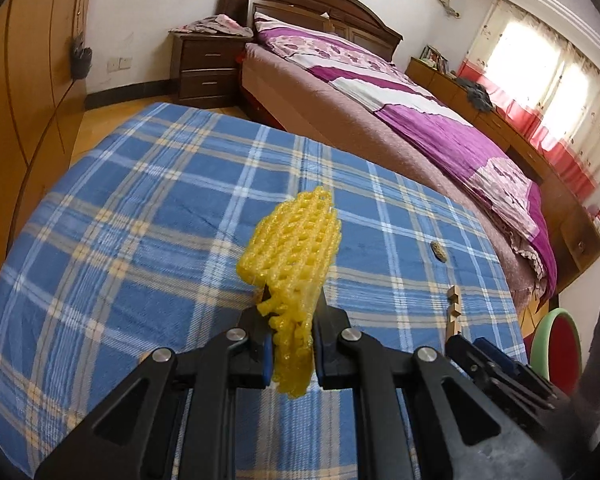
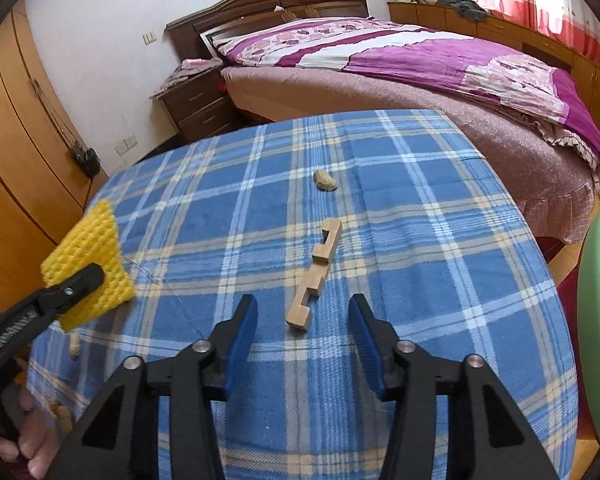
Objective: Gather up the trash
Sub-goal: 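Grasp the yellow foam net with the left tool while the right tool grasps the wooden stick, then carry the foam net and wooden stick over the red bucket with both tools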
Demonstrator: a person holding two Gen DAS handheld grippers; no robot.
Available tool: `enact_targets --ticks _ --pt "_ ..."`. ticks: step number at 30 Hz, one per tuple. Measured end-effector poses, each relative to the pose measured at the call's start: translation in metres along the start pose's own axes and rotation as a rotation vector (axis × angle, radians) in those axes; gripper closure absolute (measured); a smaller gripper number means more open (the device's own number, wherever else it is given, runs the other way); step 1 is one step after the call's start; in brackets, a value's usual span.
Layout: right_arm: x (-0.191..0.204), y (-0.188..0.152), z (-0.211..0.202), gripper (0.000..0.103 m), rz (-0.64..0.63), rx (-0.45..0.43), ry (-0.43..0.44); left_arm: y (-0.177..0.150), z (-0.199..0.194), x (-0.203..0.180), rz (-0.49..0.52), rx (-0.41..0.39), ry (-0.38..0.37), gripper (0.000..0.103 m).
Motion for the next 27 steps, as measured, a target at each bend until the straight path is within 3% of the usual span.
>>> enact_targets --ticks 5,10,18,27 --pt "0.000 0.000 0.007 0.067 -0.038 0.004 -0.059 0.000 -0.003 0.006 -0.022 0.000 -0.012 0.089" --pt "-0.007 -0.001 0.008 0.090 -0.049 0.003 -0.105 0.001 -0.008 0.008 -0.033 0.000 -0.030 0.089" --pt "-0.012 -0.004 0.003 0.090 -0.008 0.004 -0.064 -0.002 -0.024 0.000 -0.016 -0.010 -0.060 0.089" --pt "-0.017 -0.016 -0.033 0.090 0.039 -0.045 -0.012 -0.011 -0.039 -0.014 0.011 -0.006 -0.092 0.089"
Point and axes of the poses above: each gripper's, at about its wrist camera, not at the fingertips, and z roughly the way its jaws point, x to its left, y to its top, the point moved 6 cm from there along z, roughly the way its jaws point, and after that the axes turned 13 degrees about -z, right-handed, at the moved point
